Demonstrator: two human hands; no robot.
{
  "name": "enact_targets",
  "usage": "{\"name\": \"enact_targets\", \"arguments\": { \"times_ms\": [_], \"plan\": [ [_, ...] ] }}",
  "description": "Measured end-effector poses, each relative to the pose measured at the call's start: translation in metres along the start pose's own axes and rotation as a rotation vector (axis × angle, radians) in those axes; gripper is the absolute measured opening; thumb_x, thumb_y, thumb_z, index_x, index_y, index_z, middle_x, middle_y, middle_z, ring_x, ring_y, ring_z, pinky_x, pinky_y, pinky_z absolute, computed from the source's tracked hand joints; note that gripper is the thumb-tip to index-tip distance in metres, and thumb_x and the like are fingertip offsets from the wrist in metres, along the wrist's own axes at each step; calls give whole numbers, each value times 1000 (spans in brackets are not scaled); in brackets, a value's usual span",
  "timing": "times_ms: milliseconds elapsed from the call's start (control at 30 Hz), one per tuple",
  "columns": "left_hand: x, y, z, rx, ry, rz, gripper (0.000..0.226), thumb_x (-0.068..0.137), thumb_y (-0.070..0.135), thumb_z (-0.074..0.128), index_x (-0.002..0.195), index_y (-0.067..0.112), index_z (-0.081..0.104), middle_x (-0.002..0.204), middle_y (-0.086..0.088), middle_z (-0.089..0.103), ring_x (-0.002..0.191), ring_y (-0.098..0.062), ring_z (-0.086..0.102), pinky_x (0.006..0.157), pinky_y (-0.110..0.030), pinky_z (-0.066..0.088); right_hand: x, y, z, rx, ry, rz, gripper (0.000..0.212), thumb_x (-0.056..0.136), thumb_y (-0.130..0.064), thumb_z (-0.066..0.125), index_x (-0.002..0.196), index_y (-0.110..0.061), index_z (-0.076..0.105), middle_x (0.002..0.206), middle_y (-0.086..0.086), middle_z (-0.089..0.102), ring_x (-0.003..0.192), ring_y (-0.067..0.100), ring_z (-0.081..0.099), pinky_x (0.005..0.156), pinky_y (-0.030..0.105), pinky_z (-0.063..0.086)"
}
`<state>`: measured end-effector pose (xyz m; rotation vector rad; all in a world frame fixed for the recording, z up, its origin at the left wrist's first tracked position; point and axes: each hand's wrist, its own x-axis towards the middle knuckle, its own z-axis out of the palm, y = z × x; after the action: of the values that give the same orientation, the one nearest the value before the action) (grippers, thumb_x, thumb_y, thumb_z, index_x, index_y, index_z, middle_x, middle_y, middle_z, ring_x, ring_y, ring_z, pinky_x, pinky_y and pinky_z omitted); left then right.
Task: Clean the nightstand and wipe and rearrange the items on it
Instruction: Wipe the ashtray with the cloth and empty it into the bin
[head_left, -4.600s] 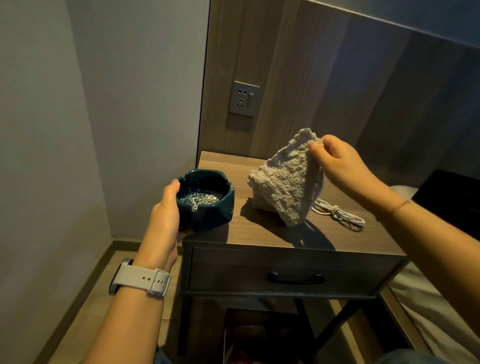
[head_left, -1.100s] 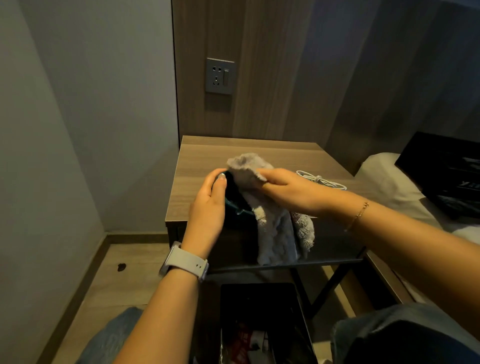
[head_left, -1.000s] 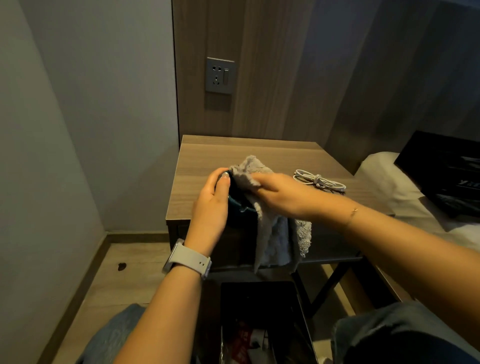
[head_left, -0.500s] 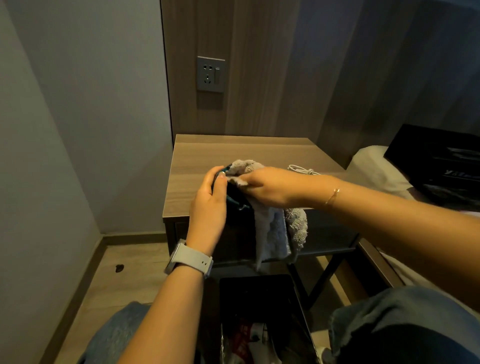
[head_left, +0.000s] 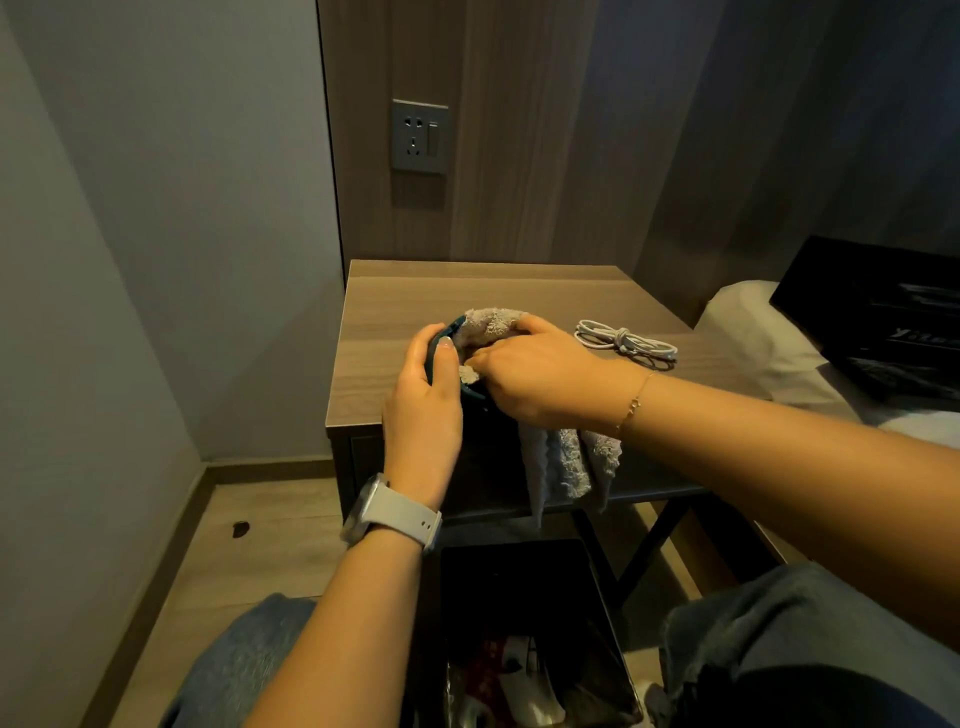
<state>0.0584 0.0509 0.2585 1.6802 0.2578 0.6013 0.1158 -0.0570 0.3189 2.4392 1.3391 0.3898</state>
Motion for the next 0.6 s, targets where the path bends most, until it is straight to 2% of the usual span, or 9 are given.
{"name": "enact_targets", "arguments": {
  "times_ms": [100,200,333,367,467,533,600],
  "plan": [
    [-6,4,2,36,7,46,35,100,39,36,132,33,49,97,21,59,88,5,55,73,-20,46,-5,-6,-10,-139,34,-18,28,93,-23,41,106,-14,64,110,1,65,115,24,46,84,34,25],
    [-9,6,3,54,-3,67,33,100,39,37,130,34,49,90,26,56,82,10,55,70,-18,45,-13,-9,-18,-151,-32,-41,30,95,-23,40,107,-11,64,109,5,65,113,26,46,79,32,20],
    [-10,4,3,21,20,70,31,99,40,38,127,35,52,95,19,61,89,-2,60,81,-38,54,-17,-2,-20,71,-190,62,27,95,-22,40,104,-9,62,103,11,63,105,28,49,76,31,27],
    [-10,4,3,18,12,70,31,99,40,38,127,35,52,96,18,62,91,-4,60,82,-40,54,-18,0,-20,126,-209,95,28,95,-22,41,103,-8,63,102,12,62,101,28,50,75,32,31],
    [-10,5,1,16,-30,83,31,100,39,37,128,34,50,101,20,60,97,-3,59,82,-32,53,-27,8,-25,522,-241,280,20,94,-19,46,93,-7,62,83,8,58,86,24,52,68,31,38],
    [-9,6,-1,-13,-45,86,32,101,37,36,130,34,49,106,18,60,100,-4,59,81,-27,52,-40,15,-27,916,-106,413,15,89,-15,53,81,-5,61,71,3,57,77,19,52,65,30,38],
    [-8,6,-4,-30,-59,79,32,101,38,34,129,36,48,106,19,59,99,-1,58,76,-21,51,-51,22,-25,1207,84,534,21,84,-14,54,83,3,65,78,16,66,77,18,54,70,33,42]
  ]
}}
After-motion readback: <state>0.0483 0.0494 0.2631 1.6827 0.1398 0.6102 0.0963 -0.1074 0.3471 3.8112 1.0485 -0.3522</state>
